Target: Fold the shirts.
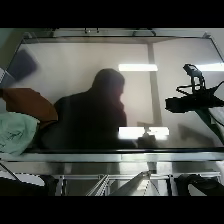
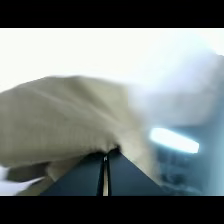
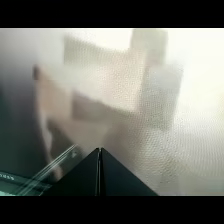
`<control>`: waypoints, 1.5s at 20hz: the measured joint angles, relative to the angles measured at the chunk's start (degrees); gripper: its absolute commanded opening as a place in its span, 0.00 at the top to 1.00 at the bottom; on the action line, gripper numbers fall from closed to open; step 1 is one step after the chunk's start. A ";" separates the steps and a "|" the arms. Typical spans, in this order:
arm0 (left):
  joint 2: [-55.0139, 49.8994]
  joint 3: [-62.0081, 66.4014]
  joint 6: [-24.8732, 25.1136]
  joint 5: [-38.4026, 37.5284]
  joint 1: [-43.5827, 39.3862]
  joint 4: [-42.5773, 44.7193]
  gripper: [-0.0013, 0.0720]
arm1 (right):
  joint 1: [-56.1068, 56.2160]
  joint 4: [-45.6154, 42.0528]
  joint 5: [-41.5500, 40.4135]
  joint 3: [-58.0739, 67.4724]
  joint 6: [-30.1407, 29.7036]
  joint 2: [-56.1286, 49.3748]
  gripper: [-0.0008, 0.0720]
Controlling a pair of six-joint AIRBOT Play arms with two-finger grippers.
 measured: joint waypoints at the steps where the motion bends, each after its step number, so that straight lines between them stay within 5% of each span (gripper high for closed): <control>1: 0.94 1.92 0.15 -1.49 -2.12 -4.11 0.97 | 0.00 0.02 0.00 0.00 -0.02 0.00 0.95; 8: 12.41 10.43 2.32 -2.45 -27.71 -33.16 0.97 | 0.00 0.00 -0.04 0.00 -0.02 0.00 0.95; 17: 17.46 2.64 0.55 6.54 -60.74 -20.72 0.96 | 0.00 0.00 -1.40 0.00 0.00 0.00 0.95; 18: 17.53 0.59 0.46 7.08 -62.29 -19.17 0.79 | 0.00 0.00 -1.60 0.00 -0.02 0.00 0.95; 20: 17.62 -3.65 0.11 7.93 -64.06 -16.76 0.09 | 0.00 0.00 -1.57 0.00 0.00 0.00 0.94; 21: 17.64 -5.55 0.07 7.98 -64.32 -15.98 0.01 | 0.00 0.00 -1.49 0.00 -0.02 0.00 0.82; 22: 17.66 -6.99 0.09 7.89 -64.11 -15.52 0.01 | 0.00 0.00 -1.38 0.00 0.00 0.00 0.43; 23: 17.70 -8.35 0.09 7.74 -63.32 -14.97 0.01 | 0.00 0.00 -1.31 0.00 -0.02 0.00 0.25; 25: 17.73 -10.82 -0.26 6.82 -60.65 -13.66 0.01 | 0.00 -0.09 -1.33 0.00 -0.02 0.00 0.39; 30: 16.41 -20.65 -3.15 6.99 -52.26 -8.66 0.04 | -3.13 1.46 -4.81 0.00 -0.04 -3.45 0.29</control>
